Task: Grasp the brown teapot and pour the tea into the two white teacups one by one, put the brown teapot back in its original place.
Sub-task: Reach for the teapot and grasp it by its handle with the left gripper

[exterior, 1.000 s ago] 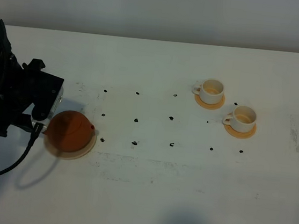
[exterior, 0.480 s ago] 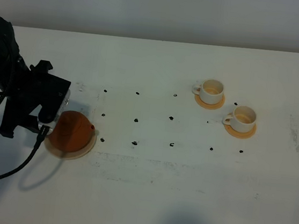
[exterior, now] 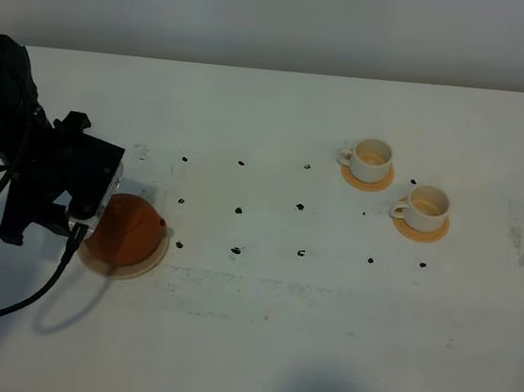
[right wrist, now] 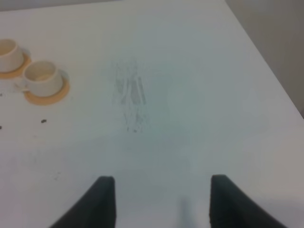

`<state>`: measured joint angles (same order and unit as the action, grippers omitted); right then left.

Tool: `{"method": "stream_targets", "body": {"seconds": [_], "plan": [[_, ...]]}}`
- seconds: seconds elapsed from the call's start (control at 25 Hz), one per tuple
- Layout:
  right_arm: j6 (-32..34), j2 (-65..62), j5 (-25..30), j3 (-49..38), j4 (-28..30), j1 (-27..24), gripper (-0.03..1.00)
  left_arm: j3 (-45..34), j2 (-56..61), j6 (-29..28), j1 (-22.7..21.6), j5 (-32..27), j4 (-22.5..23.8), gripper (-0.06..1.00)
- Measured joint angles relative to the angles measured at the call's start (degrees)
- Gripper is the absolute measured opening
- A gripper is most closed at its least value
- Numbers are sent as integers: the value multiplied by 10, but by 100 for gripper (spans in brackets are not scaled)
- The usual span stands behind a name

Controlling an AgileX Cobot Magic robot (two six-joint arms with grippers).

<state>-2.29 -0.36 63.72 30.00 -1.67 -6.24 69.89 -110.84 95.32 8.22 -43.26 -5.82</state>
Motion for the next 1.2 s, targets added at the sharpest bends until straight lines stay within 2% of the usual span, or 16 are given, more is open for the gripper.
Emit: {"method": "stream_targets", "body": {"seconds": [0.52, 0.64, 0.72, 0.76, 1.2], "plan": [[0, 0, 0, 0, 0, 0, 44, 0, -12, -2, 0, 8, -3, 44], [0, 0, 0, 0, 0, 0, 44, 0, -13, -11, 0, 8, -9, 30], [0, 0, 0, 0, 0, 0, 44, 0, -13, -17, 0, 10, -10, 11], [0, 0, 0, 0, 0, 0, 44, 0, -13, -19, 0, 10, -10, 8], [0, 0, 0, 0, 0, 0, 44, 0, -14, -23, 0, 11, -24, 8]]}}
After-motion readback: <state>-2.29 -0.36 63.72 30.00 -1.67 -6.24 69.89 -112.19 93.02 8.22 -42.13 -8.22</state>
